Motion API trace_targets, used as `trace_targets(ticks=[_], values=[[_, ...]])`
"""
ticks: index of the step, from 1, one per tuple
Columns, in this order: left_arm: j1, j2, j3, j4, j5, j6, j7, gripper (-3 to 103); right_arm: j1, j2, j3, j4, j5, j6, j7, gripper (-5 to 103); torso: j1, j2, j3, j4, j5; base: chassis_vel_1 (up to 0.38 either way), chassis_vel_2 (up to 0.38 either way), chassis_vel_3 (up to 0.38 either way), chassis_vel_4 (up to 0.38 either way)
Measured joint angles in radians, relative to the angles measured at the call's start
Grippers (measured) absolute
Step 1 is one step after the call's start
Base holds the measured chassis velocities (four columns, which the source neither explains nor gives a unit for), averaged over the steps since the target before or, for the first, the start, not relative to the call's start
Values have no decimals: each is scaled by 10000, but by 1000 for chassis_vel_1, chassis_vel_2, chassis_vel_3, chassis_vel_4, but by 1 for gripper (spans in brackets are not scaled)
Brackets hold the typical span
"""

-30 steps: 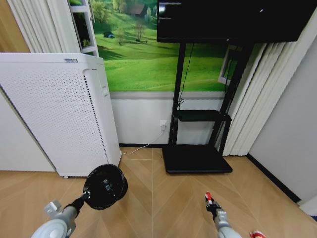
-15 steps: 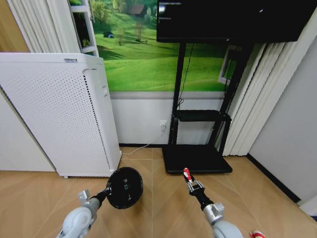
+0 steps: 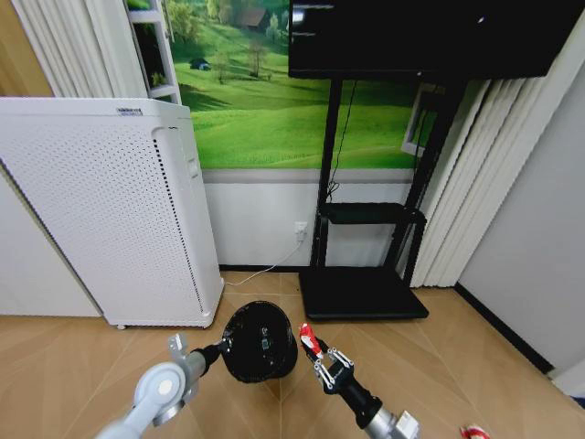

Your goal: Pick up the trash bin and place the garbage on the floor into it.

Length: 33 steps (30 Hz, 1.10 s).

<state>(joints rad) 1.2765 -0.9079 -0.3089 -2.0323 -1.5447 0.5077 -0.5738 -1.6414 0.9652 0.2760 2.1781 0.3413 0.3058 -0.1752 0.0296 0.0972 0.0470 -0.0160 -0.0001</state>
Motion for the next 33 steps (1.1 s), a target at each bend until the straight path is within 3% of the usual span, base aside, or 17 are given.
trace_targets(ticks=[3,7,11,21,33], values=[[83,16,-54,14,-26,179,-400,3,255,-122,-114,69,239,3,-118,27,0,0,0,2,1,0,0,0,0],[10,10,42,171,267,324,-461,3,504,-183,-309,108,374,3,-205,27,0,0,0,1,1,0,0,0,0],[-291,-21,457,476,1146,497,41,3,824,-223,-906,7,424,4,-443,26,0,0,0,-1,-1,0,0,0,0],[-95,-210,1007,533,2120,828,903,3,1947,-3,-2750,-1208,229,91,-462,26,0,0,0,1,1,0,0,0,0],[362,-190,602,178,2332,841,1215,3,2279,488,-3563,-2210,259,-46,-232,26,0,0,0,0,1,0,0,0,0]])
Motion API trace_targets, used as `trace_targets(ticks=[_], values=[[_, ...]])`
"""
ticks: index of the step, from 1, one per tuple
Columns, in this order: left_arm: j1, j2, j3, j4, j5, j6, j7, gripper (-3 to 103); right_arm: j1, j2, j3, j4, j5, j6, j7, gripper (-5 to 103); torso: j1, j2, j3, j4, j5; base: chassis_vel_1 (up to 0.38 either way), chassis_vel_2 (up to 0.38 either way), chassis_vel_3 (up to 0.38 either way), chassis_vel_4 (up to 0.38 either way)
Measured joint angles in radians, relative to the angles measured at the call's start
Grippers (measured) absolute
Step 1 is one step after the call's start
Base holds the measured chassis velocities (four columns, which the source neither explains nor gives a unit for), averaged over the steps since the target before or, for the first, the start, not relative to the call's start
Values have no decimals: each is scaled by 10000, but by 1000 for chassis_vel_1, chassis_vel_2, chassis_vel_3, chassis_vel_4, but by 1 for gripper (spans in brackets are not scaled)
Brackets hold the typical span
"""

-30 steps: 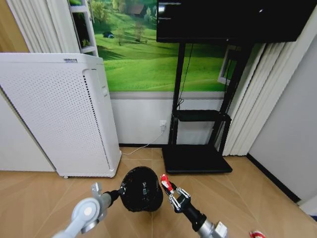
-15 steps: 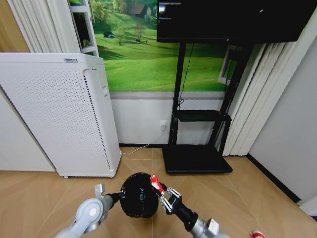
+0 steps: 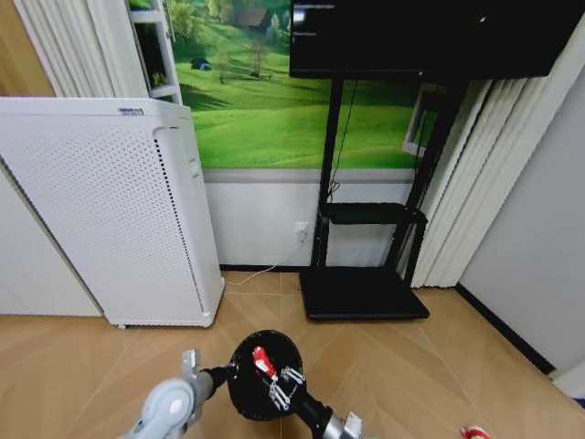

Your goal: Pick up the trash bin and place the garbage on the floor into it.

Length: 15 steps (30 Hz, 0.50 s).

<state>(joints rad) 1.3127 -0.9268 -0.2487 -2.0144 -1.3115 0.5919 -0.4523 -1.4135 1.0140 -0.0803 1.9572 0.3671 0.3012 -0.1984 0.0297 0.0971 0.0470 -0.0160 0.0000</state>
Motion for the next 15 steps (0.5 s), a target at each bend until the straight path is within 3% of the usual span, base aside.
trace_targets(ticks=[2,4,8,10,11,13,15], values=[[61,0,-35,-48,-7,0,0,3,-1,38,25,-12,3,-20,41,26,0,1,0,0,0,0,0,0,0],[168,-12,-76,-121,-10,0,0,3,-19,97,77,-19,6,-46,104,37,0,1,0,1,0,0,0,0,0],[218,-23,-99,-165,-10,0,0,3,-51,137,119,-19,8,-59,134,47,0,0,0,0,0,0,0,0,0],[319,-51,-207,-277,-9,-3,-6,3,-189,251,258,-10,4,-64,152,63,0,0,0,0,0,0,0,0,0],[319,-51,-207,-277,-9,-3,-6,3,-189,251,258,-10,4,-64,152,63,0,0,0,0,0,0,0,0,0],[435,-16,-341,-372,-12,-7,-21,3,-264,342,347,64,1,-69,158,75,0,0,0,0,0,0,0,0,0],[470,-7,-389,-390,-12,-9,-23,3,-281,370,370,99,7,-70,164,75,0,0,0,0,0,0,0,0,0]])
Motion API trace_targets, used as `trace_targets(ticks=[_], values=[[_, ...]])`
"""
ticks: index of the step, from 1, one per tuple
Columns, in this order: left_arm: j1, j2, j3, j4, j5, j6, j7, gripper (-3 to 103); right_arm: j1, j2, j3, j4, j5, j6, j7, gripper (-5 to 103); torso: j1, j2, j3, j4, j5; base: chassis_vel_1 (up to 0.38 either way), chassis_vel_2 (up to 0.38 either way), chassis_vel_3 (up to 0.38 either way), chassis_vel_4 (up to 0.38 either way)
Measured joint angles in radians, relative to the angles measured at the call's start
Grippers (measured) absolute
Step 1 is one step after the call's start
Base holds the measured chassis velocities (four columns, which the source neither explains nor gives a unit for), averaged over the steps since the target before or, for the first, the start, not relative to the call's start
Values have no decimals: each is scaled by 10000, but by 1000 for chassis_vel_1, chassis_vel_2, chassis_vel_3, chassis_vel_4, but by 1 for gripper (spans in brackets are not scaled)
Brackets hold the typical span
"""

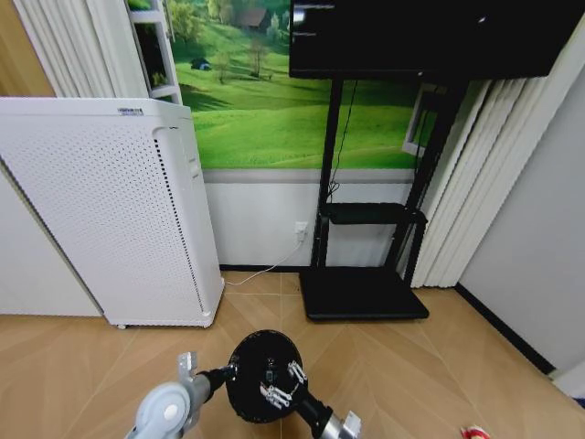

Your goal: Pick up the trash bin and place the garbage on the floor into it.

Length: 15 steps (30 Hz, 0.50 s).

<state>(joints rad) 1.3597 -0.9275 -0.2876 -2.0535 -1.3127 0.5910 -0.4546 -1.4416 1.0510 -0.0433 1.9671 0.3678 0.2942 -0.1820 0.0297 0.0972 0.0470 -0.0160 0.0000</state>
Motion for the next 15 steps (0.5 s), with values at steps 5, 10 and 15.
trace_targets(ticks=[5,10,15], values=[[204,14,-356,-21,2,-33,-67,3,-138,181,460,494,235,-2,337,96,0,0,0,0,-1,0,0,0,0],[485,-132,-1146,51,-44,-81,-172,3,-543,417,1485,877,267,-153,976,100,0,0,0,0,-1,0,0,0,0],[867,-649,-2168,52,-224,-110,-269,3,-953,795,2213,890,254,-224,1296,100,-1,1,0,-1,-1,0,0,0,0]])
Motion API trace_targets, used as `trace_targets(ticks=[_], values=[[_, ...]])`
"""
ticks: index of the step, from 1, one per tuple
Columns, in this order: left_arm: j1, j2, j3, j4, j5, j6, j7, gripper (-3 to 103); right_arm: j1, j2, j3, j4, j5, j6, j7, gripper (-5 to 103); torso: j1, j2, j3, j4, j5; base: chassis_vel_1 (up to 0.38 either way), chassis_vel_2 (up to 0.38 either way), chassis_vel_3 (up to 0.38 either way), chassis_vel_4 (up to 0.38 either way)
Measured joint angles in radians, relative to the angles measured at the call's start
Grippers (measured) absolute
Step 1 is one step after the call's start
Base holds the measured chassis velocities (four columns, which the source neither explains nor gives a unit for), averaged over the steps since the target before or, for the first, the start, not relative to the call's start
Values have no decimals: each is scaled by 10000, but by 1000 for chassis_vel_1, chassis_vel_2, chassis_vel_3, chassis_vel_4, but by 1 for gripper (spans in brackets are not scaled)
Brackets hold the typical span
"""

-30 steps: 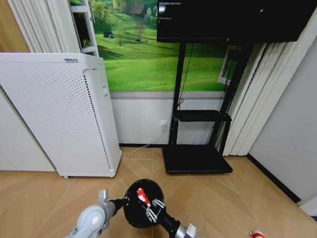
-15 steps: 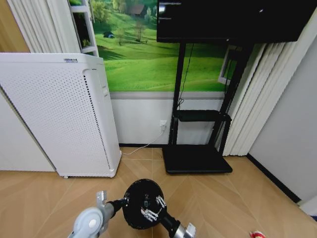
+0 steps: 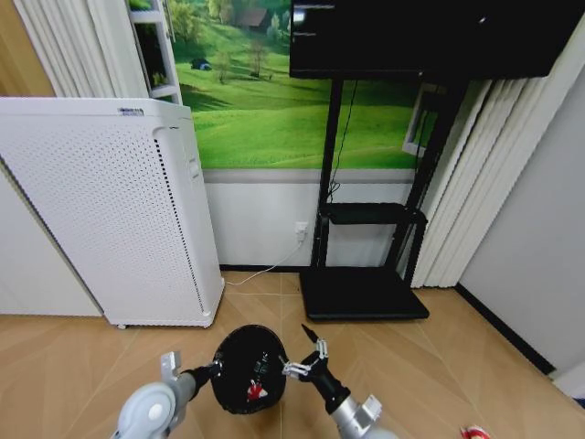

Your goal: Pick up the trash bin and place the garbage on the floor into it.

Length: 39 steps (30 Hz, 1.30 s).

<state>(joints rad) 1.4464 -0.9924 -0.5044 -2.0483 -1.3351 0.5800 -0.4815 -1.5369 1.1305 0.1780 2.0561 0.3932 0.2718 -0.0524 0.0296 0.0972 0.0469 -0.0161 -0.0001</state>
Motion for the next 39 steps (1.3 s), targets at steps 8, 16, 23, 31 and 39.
trace_targets(ticks=[8,16,23,31,39], values=[[596,-205,-1458,-221,-280,-17,-9,3,-215,494,274,-35,-49,4,459,100,0,0,0,1,0,-7,-2,9,7],[849,-518,-1909,-337,-328,-20,-15,3,-229,640,251,-108,-106,42,459,100,0,-1,1,3,1,-117,-110,116,128],[1079,-611,-2268,-355,-271,-13,95,3,-325,730,265,-251,-267,174,466,100,0,0,0,2,0,-206,-191,204,202],[1165,-651,-2506,-363,-295,-13,226,3,-150,1214,459,-1304,-947,-281,2145,100,0,0,1,0,4,-240,-242,246,239],[1237,-656,-2743,-470,-459,-12,330,3,491,1069,1701,-2623,77,-2745,4540,100,0,0,1,3,-3,-51,-78,70,55]])
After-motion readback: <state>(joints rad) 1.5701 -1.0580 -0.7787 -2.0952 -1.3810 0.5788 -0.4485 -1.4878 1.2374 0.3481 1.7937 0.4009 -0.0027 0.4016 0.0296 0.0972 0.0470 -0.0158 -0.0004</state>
